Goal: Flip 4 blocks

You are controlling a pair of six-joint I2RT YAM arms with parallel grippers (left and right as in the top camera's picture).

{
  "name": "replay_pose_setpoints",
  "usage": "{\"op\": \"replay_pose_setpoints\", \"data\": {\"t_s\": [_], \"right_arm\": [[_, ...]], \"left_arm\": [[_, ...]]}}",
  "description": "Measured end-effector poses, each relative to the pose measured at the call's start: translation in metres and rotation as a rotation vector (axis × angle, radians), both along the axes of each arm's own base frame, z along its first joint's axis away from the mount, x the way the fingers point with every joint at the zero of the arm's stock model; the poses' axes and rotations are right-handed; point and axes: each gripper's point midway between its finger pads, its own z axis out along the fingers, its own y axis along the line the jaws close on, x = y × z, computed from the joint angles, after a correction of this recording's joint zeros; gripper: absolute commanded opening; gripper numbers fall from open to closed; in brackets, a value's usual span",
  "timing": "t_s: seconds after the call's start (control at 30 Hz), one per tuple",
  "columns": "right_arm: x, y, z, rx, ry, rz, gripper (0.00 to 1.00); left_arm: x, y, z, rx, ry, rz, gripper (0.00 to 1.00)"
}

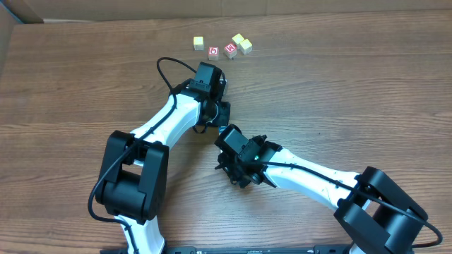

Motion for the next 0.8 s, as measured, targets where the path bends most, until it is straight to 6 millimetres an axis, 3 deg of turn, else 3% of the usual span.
{"op": "replay_pose_setpoints", "data": {"t_s": [0.17,0.33,0.5,0.63,0.73,0.8], "right_arm": [[0.001,0.0,0.004,-0.01,-0.044,0.086,0.04],[0.014,-0.003,0.037,0.015,-0.174,0.212,0.04],[0.028,-0.035,0.062,-0.047,-0.288,0.373,0.05],[0.035,-0.071,0.054,-0.149,-0.277,0.456,0.12],[0.044,-0.104,0.048,-0.238,-0.257,0.466,0.18],[0.05,-0.12,0.046,-0.284,-0.256,0.471,0.19]], "left_arm": [[0.002,0.001,0.005,0.002,0.004,0.005,0.04],[0.024,0.009,0.036,-0.01,-0.024,0.045,0.04],[0.047,0.033,0.084,-0.025,-0.04,0.138,0.04],[0.052,0.065,0.112,-0.037,-0.01,0.274,0.06],[0.047,0.095,0.116,-0.033,0.04,0.375,0.16],[0.038,0.112,0.112,-0.009,0.085,0.422,0.42]]}}
